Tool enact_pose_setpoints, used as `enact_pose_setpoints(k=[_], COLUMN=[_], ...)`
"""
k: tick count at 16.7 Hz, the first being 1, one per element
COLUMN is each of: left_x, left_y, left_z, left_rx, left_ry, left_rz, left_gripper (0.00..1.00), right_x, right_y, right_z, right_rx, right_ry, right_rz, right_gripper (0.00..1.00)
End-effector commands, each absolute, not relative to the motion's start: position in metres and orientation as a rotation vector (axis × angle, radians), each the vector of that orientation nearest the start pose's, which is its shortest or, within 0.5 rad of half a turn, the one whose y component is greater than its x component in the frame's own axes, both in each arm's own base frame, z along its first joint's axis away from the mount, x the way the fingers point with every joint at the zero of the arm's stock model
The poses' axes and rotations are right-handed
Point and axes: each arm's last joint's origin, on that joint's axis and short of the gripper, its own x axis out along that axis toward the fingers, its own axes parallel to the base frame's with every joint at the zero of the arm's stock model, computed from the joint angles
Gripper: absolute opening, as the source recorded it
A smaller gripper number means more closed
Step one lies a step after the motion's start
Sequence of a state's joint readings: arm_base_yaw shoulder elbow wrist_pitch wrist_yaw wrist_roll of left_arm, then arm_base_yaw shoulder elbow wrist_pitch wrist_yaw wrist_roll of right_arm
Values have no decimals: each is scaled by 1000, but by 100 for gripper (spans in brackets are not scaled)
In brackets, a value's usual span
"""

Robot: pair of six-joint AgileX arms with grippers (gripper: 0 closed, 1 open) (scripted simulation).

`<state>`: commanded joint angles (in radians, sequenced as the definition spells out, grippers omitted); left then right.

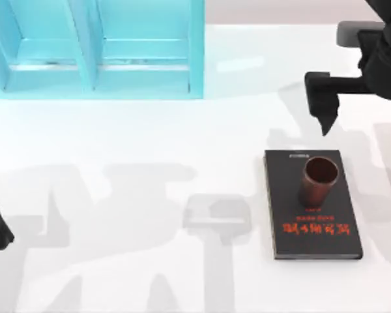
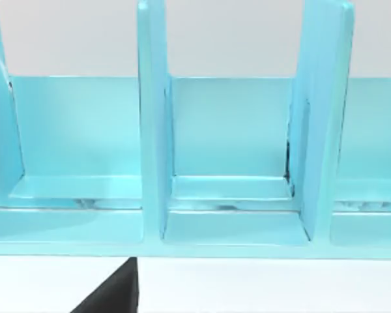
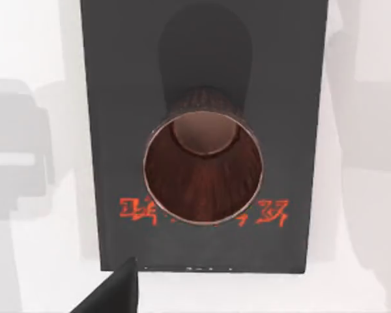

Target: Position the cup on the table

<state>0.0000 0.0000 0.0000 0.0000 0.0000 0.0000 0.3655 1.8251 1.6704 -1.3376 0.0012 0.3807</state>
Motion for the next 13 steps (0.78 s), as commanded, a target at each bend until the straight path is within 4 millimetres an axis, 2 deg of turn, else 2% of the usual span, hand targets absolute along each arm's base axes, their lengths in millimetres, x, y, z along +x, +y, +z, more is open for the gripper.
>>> enact_pose_setpoints(k=[3,9,11,13], left_x=[106,106,106,106], left_y=[-1,-1,-1,-1], left_z=[160,160,160,160], left_rx=[0,0,0,0], left_ry=[0,0,0,0], left_rz=[0,0,0,0], left_gripper=[100,100,100,100], right_x=[336,337,338,339], right_y=[139,138,139,140], right_z=[270,269,258,238], right_rx=[10,12,8,7], right_ry=[1566,1569,1572,1574], right_rz=[-7,-11,-9,-9], right_gripper=[100,100,100,100])
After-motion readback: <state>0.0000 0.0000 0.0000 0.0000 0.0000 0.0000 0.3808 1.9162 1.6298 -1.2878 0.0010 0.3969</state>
